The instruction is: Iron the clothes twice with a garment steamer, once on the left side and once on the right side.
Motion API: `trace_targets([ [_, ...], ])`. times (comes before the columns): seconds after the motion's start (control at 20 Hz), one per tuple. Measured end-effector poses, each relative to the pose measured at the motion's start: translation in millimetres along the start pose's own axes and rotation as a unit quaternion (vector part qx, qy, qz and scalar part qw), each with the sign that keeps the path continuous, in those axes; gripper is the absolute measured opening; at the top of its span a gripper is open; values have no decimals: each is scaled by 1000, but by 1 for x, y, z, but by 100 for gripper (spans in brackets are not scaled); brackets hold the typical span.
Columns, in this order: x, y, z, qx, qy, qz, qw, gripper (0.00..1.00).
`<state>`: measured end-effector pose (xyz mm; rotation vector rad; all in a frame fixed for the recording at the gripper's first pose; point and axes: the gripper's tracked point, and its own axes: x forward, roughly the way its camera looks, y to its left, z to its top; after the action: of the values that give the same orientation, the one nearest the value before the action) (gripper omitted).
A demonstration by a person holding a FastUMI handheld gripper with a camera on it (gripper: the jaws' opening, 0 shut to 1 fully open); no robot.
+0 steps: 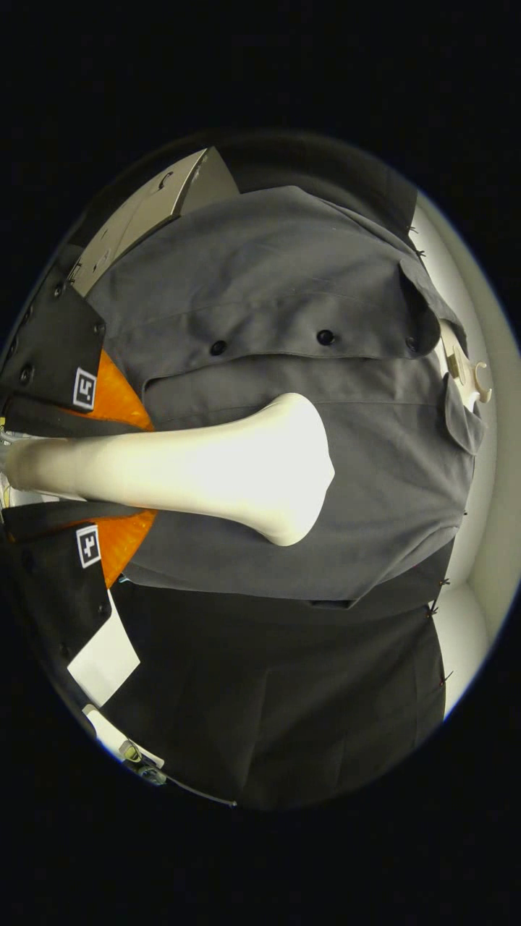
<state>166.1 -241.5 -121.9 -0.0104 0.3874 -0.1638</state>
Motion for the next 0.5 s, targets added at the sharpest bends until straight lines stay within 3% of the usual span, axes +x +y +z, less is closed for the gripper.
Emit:
trace_targets([
  [0.5, 4, -18, -75, -2, 49, -18, 999, 44],
])
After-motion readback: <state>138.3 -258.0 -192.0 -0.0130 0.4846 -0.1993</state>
